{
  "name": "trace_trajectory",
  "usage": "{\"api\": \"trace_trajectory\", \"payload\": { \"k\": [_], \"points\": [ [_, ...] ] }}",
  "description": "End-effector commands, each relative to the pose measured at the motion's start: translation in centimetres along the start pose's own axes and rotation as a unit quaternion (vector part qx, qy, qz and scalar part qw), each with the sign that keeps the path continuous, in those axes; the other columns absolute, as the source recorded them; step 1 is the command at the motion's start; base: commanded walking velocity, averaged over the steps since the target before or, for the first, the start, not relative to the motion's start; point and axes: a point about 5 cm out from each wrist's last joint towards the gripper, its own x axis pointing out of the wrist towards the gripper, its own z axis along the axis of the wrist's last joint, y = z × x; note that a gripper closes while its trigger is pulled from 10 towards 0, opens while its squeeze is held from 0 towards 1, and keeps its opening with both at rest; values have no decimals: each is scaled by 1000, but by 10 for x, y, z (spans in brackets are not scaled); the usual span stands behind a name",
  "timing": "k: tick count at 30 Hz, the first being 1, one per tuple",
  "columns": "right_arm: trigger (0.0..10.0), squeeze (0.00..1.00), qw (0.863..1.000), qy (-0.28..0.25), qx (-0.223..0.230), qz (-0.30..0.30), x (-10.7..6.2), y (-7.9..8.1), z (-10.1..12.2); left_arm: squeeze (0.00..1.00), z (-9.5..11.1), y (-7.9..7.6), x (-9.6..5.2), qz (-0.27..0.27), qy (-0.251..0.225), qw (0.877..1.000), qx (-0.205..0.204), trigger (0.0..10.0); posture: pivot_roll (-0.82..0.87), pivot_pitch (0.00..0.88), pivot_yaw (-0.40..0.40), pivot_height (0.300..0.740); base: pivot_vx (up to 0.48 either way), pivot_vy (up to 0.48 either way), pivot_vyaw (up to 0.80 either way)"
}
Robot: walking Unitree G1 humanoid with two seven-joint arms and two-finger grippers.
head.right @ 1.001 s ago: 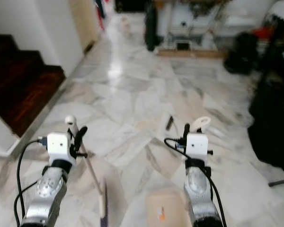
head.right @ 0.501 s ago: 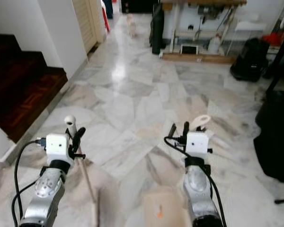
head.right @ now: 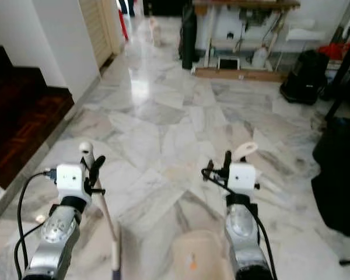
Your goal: Sweep floor
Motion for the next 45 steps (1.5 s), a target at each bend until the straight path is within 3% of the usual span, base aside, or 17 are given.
{"api": "trace_trajectory", "payload": {
  "k": [1,45],
  "points": [
    [10000,0,1000,-19,16,1,4,4,9,0,6,2,3,2,-14,1000,3,10000,94,12,26,740,326,0,0],
    [10000,0,1000,-20,21,6,3,8,9,0,7,1,3,-2,-14,1000,3,10000,96,12,28,740,326,0,0]
  ]
}}
